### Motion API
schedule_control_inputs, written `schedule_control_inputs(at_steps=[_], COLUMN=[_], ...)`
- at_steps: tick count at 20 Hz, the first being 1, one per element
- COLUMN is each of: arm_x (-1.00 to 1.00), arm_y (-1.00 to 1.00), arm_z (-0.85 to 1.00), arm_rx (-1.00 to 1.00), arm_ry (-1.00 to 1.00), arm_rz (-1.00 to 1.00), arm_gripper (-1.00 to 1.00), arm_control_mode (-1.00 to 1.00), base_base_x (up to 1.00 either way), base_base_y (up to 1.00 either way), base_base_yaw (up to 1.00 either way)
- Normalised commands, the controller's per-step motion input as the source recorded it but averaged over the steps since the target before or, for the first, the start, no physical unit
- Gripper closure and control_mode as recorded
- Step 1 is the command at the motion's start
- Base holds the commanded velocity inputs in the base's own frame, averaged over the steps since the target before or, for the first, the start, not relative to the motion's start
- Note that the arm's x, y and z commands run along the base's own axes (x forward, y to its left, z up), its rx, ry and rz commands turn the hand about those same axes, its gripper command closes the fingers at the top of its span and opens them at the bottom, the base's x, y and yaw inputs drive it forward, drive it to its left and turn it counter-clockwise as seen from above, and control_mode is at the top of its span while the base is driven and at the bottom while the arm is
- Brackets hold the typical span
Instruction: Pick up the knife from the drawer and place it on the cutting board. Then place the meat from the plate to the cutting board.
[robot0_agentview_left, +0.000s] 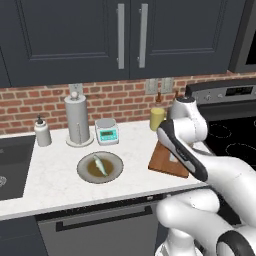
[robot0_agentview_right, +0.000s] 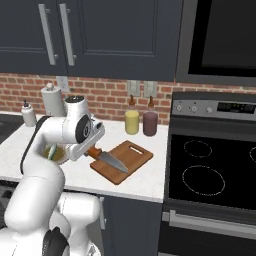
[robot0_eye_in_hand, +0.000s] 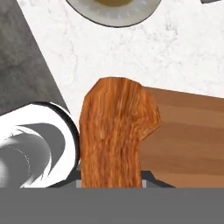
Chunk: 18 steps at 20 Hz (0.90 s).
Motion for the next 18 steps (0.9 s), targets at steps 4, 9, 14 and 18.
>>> schedule_control_inputs(at_steps=[4, 9, 14, 18], arm_x=[0.66, 0.71, 0.69, 0.48], arm_y=[-0.68, -0.47, -0.04, 0.0], arm_z=[-0.31, -0.22, -0.35, -0.65], arm_rx=[0.0, 0.0, 0.04, 0.04], arm_ry=[0.29, 0.26, 0.12, 0.0], arm_rz=[0.0, 0.0, 0.0, 0.0], arm_gripper=[1.0, 1.0, 1.0, 1.0], arm_control_mode=[-1.0, -1.0, -1.0, -1.0], base_base_x=[0.0, 0.0, 0.0, 0.0], base_base_y=[0.0, 0.0, 0.0, 0.0], base_base_yaw=[0.0, 0.0, 0.0, 0.0])
